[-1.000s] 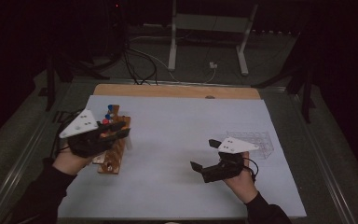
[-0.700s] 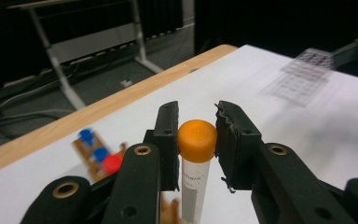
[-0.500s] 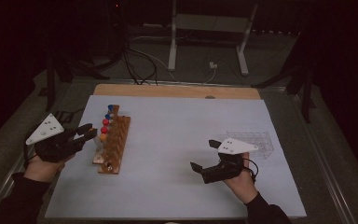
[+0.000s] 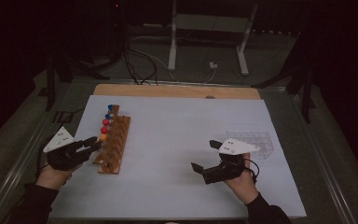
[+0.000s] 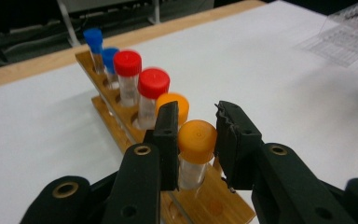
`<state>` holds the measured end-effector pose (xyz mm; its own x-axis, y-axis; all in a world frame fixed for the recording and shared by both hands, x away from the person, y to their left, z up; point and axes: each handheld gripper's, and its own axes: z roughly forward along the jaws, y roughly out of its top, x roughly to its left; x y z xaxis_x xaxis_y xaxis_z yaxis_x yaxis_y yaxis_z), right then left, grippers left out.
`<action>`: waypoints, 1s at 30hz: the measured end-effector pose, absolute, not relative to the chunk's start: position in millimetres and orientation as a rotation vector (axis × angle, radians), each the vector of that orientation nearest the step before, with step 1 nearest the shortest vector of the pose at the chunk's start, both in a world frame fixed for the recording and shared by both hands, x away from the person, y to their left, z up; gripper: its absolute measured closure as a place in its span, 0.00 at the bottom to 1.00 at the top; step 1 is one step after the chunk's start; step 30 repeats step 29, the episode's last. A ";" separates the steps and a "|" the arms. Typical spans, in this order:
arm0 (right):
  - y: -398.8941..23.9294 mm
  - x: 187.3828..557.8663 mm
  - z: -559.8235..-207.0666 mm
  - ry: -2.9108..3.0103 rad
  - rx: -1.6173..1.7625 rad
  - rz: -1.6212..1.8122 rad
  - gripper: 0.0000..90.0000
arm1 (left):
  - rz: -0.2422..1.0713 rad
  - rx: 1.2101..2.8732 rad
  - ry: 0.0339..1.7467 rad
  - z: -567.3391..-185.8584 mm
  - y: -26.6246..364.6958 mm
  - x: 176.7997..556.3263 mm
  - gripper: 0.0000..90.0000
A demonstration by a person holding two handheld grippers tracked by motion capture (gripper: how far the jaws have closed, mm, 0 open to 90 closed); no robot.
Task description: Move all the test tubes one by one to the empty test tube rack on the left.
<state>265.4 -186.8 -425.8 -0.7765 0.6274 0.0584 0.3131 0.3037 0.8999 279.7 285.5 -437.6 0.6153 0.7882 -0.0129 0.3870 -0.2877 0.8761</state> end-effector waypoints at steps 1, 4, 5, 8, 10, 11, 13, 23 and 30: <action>-186.9 265.3 -426.0 2.271 0.852 1.459 0.00 | 0.537 1.907 0.935 -438.2 284.9 279.5 0.80; -187.0 265.3 -426.2 2.272 0.852 1.462 0.00 | 0.540 1.916 0.930 -437.7 284.0 278.7 0.79; -187.1 265.3 -426.2 2.272 0.852 1.462 0.00 | 0.534 1.918 0.928 -437.1 284.1 278.5 0.79; -188.2 265.0 -425.7 2.270 0.855 1.462 0.00 | 0.497 1.908 0.894 -431.3 281.1 272.9 0.58; -189.9 264.5 -425.2 2.266 0.860 1.465 0.00 | 0.479 1.904 0.856 -425.2 274.9 265.9 0.41; -190.9 264.3 -425.1 2.264 0.858 1.466 0.00 | 0.478 1.904 0.835 -422.2 270.1 261.6 0.33; -193.5 263.6 -425.3 2.261 0.865 1.465 0.00 | 0.455 1.899 0.776 -417.9 258.0 253.4 0.23; -212.7 259.1 -444.5 2.231 0.877 1.408 0.00 | 0.320 1.818 0.586 -437.4 201.8 238.7 0.01; -220.8 259.4 -456.3 2.229 0.888 1.380 0.00 | 0.272 1.906 0.594 -473.8 182.4 242.3 0.01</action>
